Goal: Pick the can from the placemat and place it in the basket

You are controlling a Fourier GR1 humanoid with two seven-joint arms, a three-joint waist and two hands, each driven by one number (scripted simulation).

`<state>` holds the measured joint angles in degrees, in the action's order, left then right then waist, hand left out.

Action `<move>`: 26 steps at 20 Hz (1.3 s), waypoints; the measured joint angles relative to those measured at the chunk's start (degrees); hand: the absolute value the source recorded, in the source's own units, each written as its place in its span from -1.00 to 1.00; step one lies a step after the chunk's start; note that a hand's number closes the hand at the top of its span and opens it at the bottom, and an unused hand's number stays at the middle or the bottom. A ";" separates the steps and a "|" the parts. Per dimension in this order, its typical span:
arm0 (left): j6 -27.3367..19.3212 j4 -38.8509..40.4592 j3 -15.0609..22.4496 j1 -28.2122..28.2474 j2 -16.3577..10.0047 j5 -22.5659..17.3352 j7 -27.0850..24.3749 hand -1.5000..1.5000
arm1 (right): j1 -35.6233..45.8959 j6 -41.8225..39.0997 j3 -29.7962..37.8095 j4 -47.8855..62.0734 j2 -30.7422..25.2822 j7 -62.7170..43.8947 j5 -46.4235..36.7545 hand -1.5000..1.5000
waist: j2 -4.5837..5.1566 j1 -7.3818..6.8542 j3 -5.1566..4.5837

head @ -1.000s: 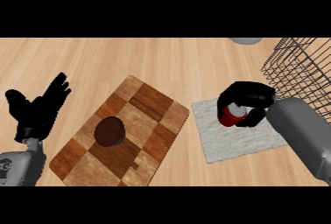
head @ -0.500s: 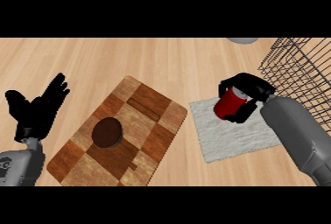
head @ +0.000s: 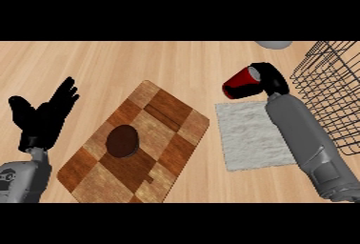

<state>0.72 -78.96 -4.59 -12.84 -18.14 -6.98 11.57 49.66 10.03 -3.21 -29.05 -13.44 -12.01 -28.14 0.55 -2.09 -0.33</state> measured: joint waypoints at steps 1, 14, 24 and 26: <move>0.12 0.01 0.28 -0.23 0.08 0.09 0.13 0.00 | 1.59 3.81 1.17 -0.10 1.37 -3.13 0.18 1.00 | 0.03 -0.47 0.03; 1.16 0.79 1.34 -1.93 0.35 0.38 0.42 0.00 | 27.03 40.92 0.41 9.94 7.97 -35.45 -17.75 1.00 | 0.30 -2.84 -0.15; 0.40 0.70 1.39 -2.38 0.96 0.87 0.77 0.00 | 43.81 38.78 -4.50 24.33 3.19 -51.90 -29.88 1.00 | 0.62 -2.36 0.01; -0.03 0.84 1.31 -2.76 1.15 1.09 0.77 0.00 | 45.42 38.40 -5.25 25.95 1.80 -52.92 -31.07 1.00 | 0.75 -2.19 0.05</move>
<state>0.69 -78.11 -3.28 -15.60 -16.99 -5.88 12.34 95.08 48.43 -8.46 -3.09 -11.64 -64.93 -59.21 1.30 -4.28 -0.29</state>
